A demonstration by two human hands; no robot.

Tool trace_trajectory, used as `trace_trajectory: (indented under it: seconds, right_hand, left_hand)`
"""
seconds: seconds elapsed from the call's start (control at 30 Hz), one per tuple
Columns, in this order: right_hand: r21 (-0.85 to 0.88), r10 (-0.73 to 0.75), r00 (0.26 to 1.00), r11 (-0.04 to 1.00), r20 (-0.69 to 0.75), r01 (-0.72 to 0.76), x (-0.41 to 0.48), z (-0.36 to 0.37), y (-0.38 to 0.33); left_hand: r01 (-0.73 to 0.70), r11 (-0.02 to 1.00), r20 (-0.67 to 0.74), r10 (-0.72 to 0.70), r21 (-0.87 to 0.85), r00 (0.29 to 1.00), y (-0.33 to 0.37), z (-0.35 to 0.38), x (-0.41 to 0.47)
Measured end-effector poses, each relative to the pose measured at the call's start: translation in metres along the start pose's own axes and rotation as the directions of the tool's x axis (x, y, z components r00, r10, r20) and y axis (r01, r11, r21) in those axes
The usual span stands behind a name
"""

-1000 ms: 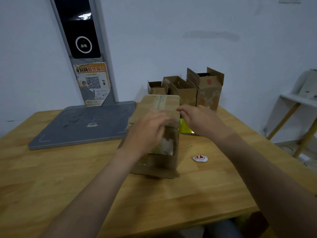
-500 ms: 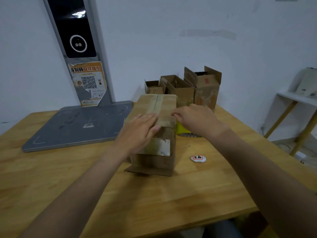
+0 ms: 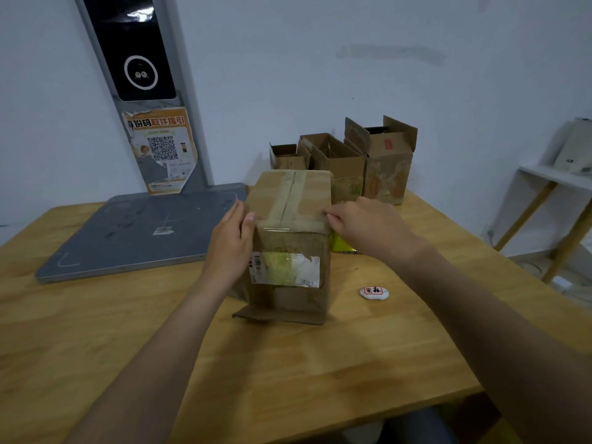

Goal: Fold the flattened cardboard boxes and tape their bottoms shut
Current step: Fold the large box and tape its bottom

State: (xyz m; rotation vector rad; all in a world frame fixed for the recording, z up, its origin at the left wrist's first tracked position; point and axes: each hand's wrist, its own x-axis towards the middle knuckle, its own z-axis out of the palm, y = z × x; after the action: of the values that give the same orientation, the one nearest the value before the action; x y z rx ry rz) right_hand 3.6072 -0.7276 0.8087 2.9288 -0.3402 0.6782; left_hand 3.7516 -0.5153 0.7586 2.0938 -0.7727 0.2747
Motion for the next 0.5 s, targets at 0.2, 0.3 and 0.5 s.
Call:
trace_trajectory:
  seconds: [0.2,0.3,0.5]
  right_hand:
    - [0.023,0.011,1.0,1.0,-0.017,-0.011,-0.001,0.003,0.0]
    - [0.05,0.013,1.0,0.999,0.0,-0.013,-0.002,0.001,0.0]
    - [0.025,-0.006,1.0,1.0,-0.014,0.007,-0.001,0.001,0.0]
  left_hand:
    - [0.066,0.997,0.126,-0.071,0.047,0.989,-0.006,-0.006,-0.001]
    - [-0.033,0.925,0.187,-0.042,0.379,0.981,0.002,-0.021,0.005]
    - [-0.436,0.78,0.322,0.314,0.449,0.893,0.059,-0.014,0.024]
